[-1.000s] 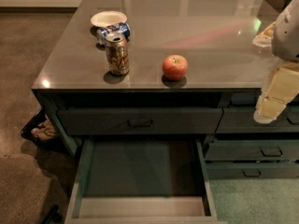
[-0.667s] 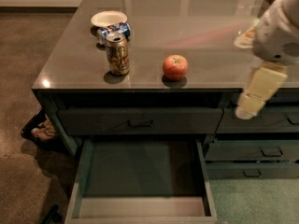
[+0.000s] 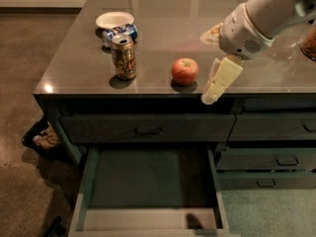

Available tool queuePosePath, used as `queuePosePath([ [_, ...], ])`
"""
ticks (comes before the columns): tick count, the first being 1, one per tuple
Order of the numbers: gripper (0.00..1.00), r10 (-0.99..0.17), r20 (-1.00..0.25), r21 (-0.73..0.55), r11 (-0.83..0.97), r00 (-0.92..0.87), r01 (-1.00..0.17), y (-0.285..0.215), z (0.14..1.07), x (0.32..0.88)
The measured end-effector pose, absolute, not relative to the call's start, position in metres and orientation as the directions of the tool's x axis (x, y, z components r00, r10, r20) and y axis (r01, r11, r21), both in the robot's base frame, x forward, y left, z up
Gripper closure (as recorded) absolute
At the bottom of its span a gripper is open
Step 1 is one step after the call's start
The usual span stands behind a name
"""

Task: Place orange can into middle drawer

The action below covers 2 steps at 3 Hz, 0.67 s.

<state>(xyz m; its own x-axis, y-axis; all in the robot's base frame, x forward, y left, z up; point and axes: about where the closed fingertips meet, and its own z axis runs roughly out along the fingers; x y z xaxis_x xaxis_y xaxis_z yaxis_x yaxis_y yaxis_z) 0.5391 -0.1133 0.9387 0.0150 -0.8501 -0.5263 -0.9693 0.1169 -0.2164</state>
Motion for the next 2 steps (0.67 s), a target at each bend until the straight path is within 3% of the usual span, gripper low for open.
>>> queuePosePath([
  [2,0.00,-0.837,-0.542,-0.267,0.082,0.079,-0.960,-0.101,0.946,0.564],
])
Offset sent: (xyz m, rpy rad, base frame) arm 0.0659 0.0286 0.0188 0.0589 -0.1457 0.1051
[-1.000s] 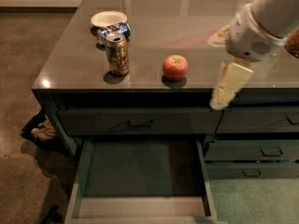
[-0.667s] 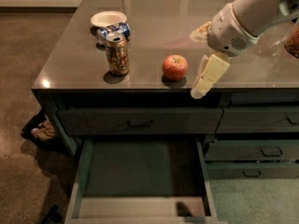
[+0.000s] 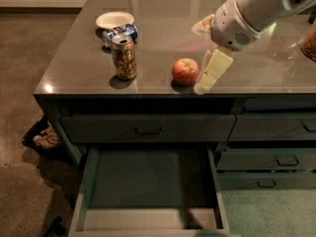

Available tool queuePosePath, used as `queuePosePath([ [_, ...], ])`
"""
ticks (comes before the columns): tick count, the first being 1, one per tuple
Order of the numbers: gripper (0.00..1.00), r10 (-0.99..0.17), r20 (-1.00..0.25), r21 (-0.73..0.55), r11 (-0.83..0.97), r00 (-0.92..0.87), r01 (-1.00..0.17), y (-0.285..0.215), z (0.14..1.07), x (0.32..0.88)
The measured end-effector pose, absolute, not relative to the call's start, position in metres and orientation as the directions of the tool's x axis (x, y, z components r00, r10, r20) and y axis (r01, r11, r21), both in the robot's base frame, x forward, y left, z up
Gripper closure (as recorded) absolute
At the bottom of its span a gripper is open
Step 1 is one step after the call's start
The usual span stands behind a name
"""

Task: Place orange can into middle drawer

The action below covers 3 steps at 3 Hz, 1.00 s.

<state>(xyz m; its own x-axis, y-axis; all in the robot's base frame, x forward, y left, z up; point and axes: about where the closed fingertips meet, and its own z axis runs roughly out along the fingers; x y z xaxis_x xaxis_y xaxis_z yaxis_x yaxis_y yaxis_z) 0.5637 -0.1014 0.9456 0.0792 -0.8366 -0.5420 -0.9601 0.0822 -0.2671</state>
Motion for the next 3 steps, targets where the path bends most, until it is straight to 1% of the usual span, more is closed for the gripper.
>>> queuePosePath([
  [1,0.00,-0.781,-0.596,-0.322,0.022,0.185,-0.947,-0.068,0.953,0.606],
  [2,0.00,-0.726,-0.641,-0.334,-0.029,0.250,-0.942,-0.039,0.955,0.626],
  [3,0.00,-0.620,-0.714,-0.333,-0.108,0.325,-0.937,0.010,0.967,0.634],
])
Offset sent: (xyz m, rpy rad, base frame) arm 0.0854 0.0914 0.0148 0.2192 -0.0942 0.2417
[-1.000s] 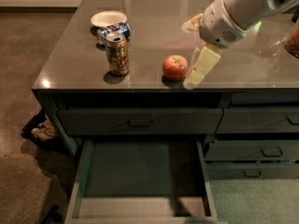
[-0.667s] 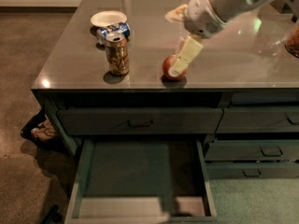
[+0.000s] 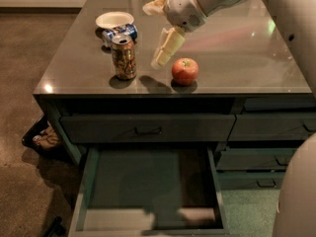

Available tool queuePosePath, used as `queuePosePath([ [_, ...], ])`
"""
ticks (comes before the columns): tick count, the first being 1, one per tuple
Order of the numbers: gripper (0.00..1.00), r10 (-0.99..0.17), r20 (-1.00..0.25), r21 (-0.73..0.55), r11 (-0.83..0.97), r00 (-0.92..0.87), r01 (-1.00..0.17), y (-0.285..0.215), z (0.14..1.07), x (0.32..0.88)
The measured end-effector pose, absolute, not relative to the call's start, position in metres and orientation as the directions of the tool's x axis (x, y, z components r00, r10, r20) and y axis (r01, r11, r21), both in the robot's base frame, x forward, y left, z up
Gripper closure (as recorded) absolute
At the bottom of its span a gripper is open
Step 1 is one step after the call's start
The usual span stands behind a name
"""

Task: Place orange can into middle drawer

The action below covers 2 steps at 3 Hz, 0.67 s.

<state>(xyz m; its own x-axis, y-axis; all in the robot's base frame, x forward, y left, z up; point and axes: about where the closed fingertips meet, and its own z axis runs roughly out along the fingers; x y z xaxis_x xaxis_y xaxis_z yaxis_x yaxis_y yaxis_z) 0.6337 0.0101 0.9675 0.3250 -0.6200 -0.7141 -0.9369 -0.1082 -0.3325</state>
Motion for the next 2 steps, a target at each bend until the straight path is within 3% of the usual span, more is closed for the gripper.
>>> queuePosePath([
  [1,0.00,-0.620,-0.714,-0.332,-0.108,0.325,-0.937,0.010,0.967,0.634],
  [2,0.00,-0.581,-0.721,-0.345,-0.173,0.379,-0.922,0.046,0.950,0.649],
])
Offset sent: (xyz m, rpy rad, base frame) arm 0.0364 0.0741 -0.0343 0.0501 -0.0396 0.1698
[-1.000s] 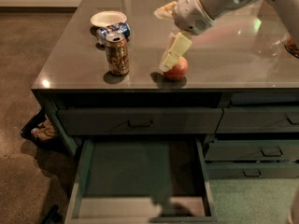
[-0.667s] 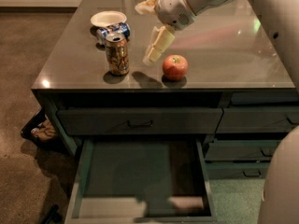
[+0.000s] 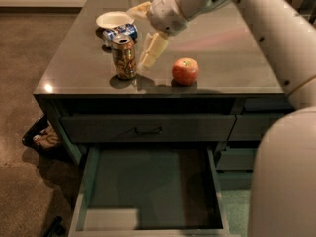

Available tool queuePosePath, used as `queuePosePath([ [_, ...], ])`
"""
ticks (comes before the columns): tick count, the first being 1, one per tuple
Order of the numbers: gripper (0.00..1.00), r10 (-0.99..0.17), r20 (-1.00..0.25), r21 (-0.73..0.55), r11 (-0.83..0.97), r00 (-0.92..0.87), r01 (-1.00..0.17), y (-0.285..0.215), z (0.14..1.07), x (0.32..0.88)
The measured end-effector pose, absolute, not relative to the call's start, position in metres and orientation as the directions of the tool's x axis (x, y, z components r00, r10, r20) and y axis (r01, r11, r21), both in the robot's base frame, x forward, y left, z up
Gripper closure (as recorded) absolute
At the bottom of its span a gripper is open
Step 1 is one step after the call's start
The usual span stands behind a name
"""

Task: Place orange can into middle drawer

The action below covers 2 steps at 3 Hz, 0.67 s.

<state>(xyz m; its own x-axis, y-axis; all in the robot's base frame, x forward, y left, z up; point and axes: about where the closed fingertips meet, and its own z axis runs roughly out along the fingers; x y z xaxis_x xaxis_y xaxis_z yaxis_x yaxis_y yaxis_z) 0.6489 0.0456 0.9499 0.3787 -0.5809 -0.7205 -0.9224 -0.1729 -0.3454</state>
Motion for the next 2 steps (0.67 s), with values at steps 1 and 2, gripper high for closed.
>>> queuePosePath([
  [1,0.00,-0.556,-0.722,-0.348,-0.223,0.412,-0.911,0.0745,0.9340,0.6598],
  [2,0.00,-0.555,-0.724,-0.343,-0.226,0.410,-0.912,0.0761,0.9321,0.6614],
])
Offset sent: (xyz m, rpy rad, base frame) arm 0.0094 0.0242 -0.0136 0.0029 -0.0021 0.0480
